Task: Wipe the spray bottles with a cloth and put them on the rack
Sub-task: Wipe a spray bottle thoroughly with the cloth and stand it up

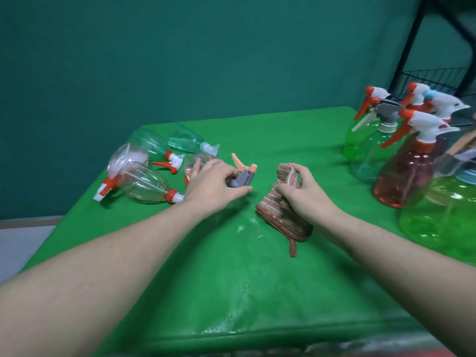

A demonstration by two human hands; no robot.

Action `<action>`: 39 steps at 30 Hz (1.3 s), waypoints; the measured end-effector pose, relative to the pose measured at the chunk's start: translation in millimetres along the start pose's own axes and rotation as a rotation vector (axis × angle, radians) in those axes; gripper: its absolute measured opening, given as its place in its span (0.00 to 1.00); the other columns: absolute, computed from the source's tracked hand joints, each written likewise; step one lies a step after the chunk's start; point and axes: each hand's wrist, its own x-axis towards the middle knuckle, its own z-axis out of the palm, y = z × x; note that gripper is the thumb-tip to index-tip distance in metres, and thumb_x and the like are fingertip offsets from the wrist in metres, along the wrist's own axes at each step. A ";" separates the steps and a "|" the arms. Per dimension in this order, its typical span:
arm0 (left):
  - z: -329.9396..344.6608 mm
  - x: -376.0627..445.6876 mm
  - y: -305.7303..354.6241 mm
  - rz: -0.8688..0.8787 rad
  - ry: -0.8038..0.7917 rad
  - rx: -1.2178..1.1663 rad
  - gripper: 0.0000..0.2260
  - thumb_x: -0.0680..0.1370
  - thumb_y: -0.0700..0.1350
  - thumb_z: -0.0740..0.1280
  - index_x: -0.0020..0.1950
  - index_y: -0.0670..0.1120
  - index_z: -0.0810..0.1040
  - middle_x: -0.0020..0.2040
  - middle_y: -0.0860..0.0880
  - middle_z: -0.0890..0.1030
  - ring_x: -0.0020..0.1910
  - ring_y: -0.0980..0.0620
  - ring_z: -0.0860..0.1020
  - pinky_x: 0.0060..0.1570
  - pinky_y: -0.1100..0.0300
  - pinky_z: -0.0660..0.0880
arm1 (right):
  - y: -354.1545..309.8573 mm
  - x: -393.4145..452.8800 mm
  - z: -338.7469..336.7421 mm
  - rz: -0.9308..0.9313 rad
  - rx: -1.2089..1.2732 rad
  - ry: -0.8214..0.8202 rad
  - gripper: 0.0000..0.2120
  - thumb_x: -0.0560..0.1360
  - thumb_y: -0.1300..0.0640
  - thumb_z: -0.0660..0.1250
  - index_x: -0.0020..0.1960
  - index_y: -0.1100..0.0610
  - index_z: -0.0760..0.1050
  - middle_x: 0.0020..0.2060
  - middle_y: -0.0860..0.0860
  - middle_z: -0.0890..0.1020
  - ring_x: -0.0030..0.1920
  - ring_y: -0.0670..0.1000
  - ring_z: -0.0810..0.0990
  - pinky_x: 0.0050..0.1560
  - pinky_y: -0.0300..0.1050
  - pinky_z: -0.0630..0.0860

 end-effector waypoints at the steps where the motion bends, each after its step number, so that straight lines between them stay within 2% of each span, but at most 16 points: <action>1: -1.1 -5.4 5.9 0.015 -0.002 -0.008 0.18 0.75 0.64 0.71 0.37 0.55 0.69 0.41 0.61 0.71 0.55 0.52 0.72 0.79 0.42 0.51 | 0.2 -6.2 -2.2 0.005 -0.001 0.007 0.24 0.78 0.55 0.68 0.71 0.44 0.65 0.51 0.52 0.84 0.51 0.57 0.84 0.61 0.57 0.78; 5: -7.8 -29.7 28.6 0.049 0.027 -0.050 0.21 0.75 0.65 0.69 0.38 0.50 0.72 0.38 0.56 0.74 0.44 0.51 0.71 0.71 0.46 0.63 | -0.4 -34.3 -9.7 0.006 0.014 0.016 0.24 0.77 0.55 0.68 0.70 0.44 0.67 0.52 0.52 0.84 0.51 0.57 0.84 0.61 0.57 0.78; 7: -15.7 -46.0 43.7 0.038 0.039 -0.098 0.20 0.76 0.64 0.70 0.38 0.49 0.73 0.35 0.55 0.74 0.40 0.53 0.70 0.58 0.54 0.68 | -0.9 -51.2 -12.6 0.006 0.038 0.020 0.22 0.77 0.55 0.68 0.69 0.43 0.68 0.52 0.53 0.84 0.52 0.57 0.84 0.61 0.57 0.78; 10: -30.0 -71.2 64.4 0.007 0.008 -0.149 0.17 0.76 0.64 0.70 0.36 0.54 0.73 0.30 0.56 0.75 0.32 0.60 0.70 0.35 0.61 0.64 | -1.1 -76.8 -16.2 0.006 0.085 0.018 0.21 0.77 0.55 0.69 0.67 0.43 0.69 0.51 0.53 0.84 0.52 0.57 0.84 0.60 0.57 0.79; 12: -35.5 -86.9 72.4 -0.022 -0.047 -0.196 0.14 0.76 0.66 0.69 0.36 0.61 0.75 0.29 0.61 0.78 0.29 0.61 0.70 0.32 0.60 0.63 | -1.1 -93.0 -18.3 0.007 0.115 0.008 0.21 0.78 0.55 0.68 0.68 0.43 0.68 0.51 0.53 0.84 0.52 0.57 0.84 0.60 0.57 0.80; 15: -39.7 -106.6 79.1 -0.060 -0.083 -0.284 0.08 0.75 0.69 0.68 0.37 0.72 0.76 0.37 0.64 0.82 0.31 0.60 0.71 0.35 0.60 0.66 | -3.0 -113.5 -21.6 0.001 0.175 0.001 0.20 0.79 0.56 0.66 0.69 0.45 0.68 0.51 0.52 0.84 0.49 0.54 0.84 0.55 0.50 0.81; 17: -39.3 -115.9 83.3 -0.067 -0.073 -0.367 0.11 0.73 0.71 0.67 0.36 0.67 0.78 0.35 0.61 0.81 0.32 0.55 0.71 0.37 0.57 0.67 | -5.0 -124.2 -22.4 0.001 0.213 0.004 0.18 0.80 0.55 0.65 0.69 0.46 0.68 0.51 0.51 0.83 0.46 0.51 0.83 0.50 0.45 0.79; 20: -37.2 -125.7 90.4 -0.074 -0.073 -0.425 0.19 0.69 0.75 0.65 0.37 0.60 0.79 0.29 0.59 0.75 0.32 0.54 0.70 0.38 0.55 0.67 | -5.4 -134.0 -21.3 0.024 0.294 0.013 0.18 0.81 0.53 0.65 0.70 0.47 0.70 0.52 0.52 0.83 0.48 0.53 0.84 0.51 0.48 0.81; 22: -37.9 -130.3 94.6 -0.091 -0.064 -0.411 0.20 0.67 0.76 0.65 0.39 0.61 0.81 0.32 0.61 0.78 0.33 0.55 0.73 0.38 0.56 0.68 | -7.5 -137.5 -21.0 0.039 0.354 0.021 0.15 0.81 0.53 0.64 0.68 0.47 0.70 0.51 0.53 0.84 0.47 0.52 0.85 0.46 0.46 0.81; 24: -39.0 -133.2 98.6 -0.114 -0.059 -0.370 0.17 0.69 0.74 0.67 0.41 0.62 0.82 0.37 0.63 0.82 0.38 0.56 0.76 0.37 0.59 0.69 | -10.6 -138.8 -20.0 0.042 0.414 0.021 0.14 0.81 0.51 0.65 0.66 0.48 0.71 0.51 0.52 0.84 0.46 0.51 0.85 0.43 0.44 0.81; 28: -35.3 -134.7 107.5 -0.120 -0.107 -0.279 0.13 0.74 0.66 0.69 0.44 0.57 0.80 0.40 0.59 0.83 0.41 0.55 0.78 0.38 0.59 0.69 | -13.4 -137.4 -12.6 -0.015 0.407 0.005 0.15 0.80 0.52 0.69 0.65 0.49 0.72 0.51 0.53 0.85 0.46 0.51 0.86 0.47 0.45 0.83; 31: -31.3 -132.3 102.5 -0.003 -0.132 -0.296 0.16 0.70 0.66 0.67 0.46 0.55 0.78 0.48 0.56 0.81 0.48 0.53 0.79 0.49 0.57 0.74 | -8.0 -133.3 -6.3 -0.028 0.298 0.034 0.15 0.78 0.57 0.69 0.65 0.52 0.74 0.51 0.55 0.85 0.48 0.52 0.84 0.54 0.51 0.81; 33: -32.9 -132.5 96.4 0.063 -0.177 -0.372 0.16 0.73 0.63 0.71 0.51 0.53 0.77 0.53 0.53 0.79 0.51 0.55 0.78 0.55 0.55 0.75 | -3.7 -131.2 -7.6 0.002 0.320 0.046 0.13 0.78 0.60 0.69 0.63 0.55 0.76 0.51 0.56 0.85 0.48 0.53 0.84 0.56 0.54 0.81; 35: -36.9 -134.2 86.0 0.126 -0.181 -0.319 0.24 0.71 0.67 0.68 0.59 0.53 0.76 0.58 0.54 0.77 0.57 0.55 0.78 0.61 0.54 0.74 | 0.3 -129.0 -10.5 0.037 0.354 0.041 0.10 0.78 0.61 0.69 0.60 0.57 0.77 0.49 0.58 0.85 0.46 0.55 0.84 0.54 0.55 0.81; 37: -41.8 -136.5 73.1 0.190 -0.209 -0.154 0.35 0.67 0.74 0.64 0.67 0.55 0.73 0.65 0.56 0.74 0.63 0.54 0.75 0.67 0.50 0.71 | 3.9 -127.1 -13.0 0.048 0.360 0.038 0.08 0.78 0.61 0.69 0.58 0.58 0.77 0.48 0.57 0.86 0.42 0.53 0.85 0.48 0.51 0.82; 39: -44.9 -138.9 57.7 0.237 -0.304 0.052 0.43 0.65 0.76 0.63 0.76 0.57 0.66 0.73 0.56 0.69 0.70 0.53 0.70 0.73 0.46 0.67 | 6.0 -126.0 -14.7 0.048 0.358 0.035 0.07 0.79 0.60 0.69 0.56 0.58 0.77 0.46 0.56 0.86 0.40 0.52 0.84 0.44 0.49 0.81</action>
